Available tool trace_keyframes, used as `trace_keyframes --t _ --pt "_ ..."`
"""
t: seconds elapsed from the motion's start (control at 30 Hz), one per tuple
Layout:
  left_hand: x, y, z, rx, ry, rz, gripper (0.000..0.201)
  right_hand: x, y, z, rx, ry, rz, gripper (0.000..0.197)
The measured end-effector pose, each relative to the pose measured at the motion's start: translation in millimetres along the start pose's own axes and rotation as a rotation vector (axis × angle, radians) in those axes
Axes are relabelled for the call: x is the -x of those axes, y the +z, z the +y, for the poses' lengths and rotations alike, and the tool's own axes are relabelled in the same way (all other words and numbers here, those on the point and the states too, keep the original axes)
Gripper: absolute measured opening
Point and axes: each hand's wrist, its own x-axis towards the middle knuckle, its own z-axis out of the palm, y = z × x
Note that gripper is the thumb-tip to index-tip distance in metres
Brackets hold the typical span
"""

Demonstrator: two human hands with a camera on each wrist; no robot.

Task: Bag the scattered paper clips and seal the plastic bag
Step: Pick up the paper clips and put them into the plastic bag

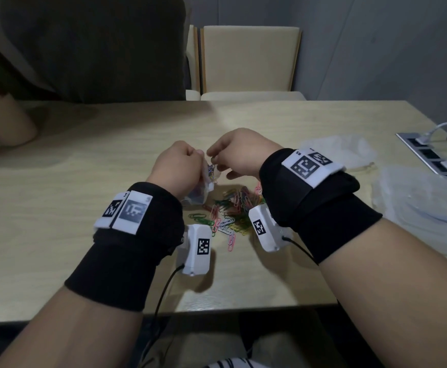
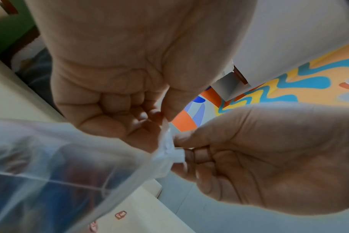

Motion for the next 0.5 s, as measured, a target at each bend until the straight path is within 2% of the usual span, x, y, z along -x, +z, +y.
trace_keyframes --t 0.1,0.23,0.37,0.5 --pt "0 -1 0 0.045 -0.001 -0.004 0.025 -5 -3 9 0.048 -0.05 0.154 0.027" --pt "-2 -2 0 0.092 0.002 0.073 0.024 -16 -6 27 0.234 0.056 0.201 0.03" --pt "-9 -4 -2 0.147 0.027 0.129 0.023 -34 -5 43 0.434 0.177 0.158 0.036" --pt "-12 -11 0 0.235 0.084 0.186 0.023 -51 0 45 0.577 0.154 0.042 0.037"
